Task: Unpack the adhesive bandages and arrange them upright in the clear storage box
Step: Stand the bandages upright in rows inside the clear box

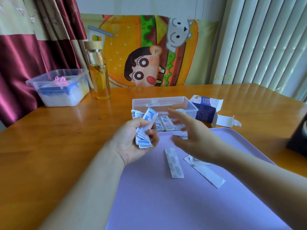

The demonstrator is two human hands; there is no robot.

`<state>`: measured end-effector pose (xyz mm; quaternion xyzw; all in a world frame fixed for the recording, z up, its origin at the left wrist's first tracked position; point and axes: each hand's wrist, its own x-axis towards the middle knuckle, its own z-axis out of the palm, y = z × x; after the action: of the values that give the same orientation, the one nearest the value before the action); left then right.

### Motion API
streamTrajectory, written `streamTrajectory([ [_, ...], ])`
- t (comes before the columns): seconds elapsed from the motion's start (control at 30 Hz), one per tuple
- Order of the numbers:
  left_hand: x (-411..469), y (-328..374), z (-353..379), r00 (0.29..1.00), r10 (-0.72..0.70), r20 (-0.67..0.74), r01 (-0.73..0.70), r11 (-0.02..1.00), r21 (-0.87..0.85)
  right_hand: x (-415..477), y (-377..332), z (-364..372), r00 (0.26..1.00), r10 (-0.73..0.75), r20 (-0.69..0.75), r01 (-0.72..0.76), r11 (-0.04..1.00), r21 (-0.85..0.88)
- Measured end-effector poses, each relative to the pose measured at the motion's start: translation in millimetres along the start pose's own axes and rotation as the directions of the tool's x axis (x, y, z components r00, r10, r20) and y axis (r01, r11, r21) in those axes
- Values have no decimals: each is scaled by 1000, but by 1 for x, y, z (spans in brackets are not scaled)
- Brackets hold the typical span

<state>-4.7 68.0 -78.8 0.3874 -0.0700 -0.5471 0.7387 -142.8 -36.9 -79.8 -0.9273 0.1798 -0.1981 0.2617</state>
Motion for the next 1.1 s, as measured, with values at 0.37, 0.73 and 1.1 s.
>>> streamTrajectory([
  [0.37, -12, -16, 9, 966, -179, 189, 90, 911, 401, -7, -12, 18, 996, -59, 73, 53, 996, 75],
  [0.73, -13, -16, 8, 966, -189, 176, 54, 814, 578, 2, -18, -9, 973, -164, 161, 138, 977, 161],
  [1.1, -7, -17, 4, 992, -69, 104, -24, 717, 697, 21, -30, -33, 969, -65, 237, 89, 992, -91],
])
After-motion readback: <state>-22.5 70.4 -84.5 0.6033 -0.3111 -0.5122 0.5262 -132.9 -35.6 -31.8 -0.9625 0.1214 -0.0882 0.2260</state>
